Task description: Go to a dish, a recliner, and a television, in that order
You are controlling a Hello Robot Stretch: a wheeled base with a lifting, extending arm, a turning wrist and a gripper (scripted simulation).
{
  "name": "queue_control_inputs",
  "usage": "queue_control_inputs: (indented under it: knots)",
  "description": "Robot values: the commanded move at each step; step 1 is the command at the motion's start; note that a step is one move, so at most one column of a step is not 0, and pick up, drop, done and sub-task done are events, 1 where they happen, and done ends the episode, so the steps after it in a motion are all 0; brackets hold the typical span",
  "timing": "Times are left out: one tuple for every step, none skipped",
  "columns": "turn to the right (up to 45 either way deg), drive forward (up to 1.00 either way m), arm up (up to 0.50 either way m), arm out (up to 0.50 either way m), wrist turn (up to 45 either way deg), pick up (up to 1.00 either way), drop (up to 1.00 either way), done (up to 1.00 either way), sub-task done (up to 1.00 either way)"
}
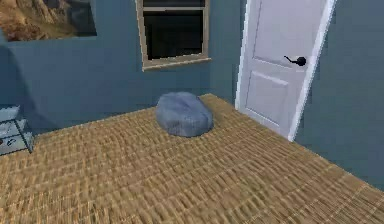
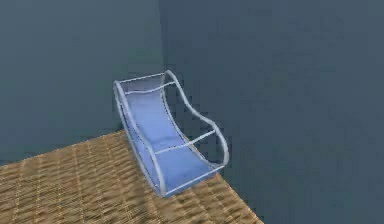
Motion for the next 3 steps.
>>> queue_control_inputs:
  knots:
    - [-33.0,0.0,0.0,0.0,0.0,0.0,0.0,0.0,0.0]
    - [0.0,1.0,0.0,0.0,0.0,0.0,0.0,0.0,0.0]
    - [-3.0,0.0,0.0,0.0,0.0,0.0,0.0,0.0,0.0]
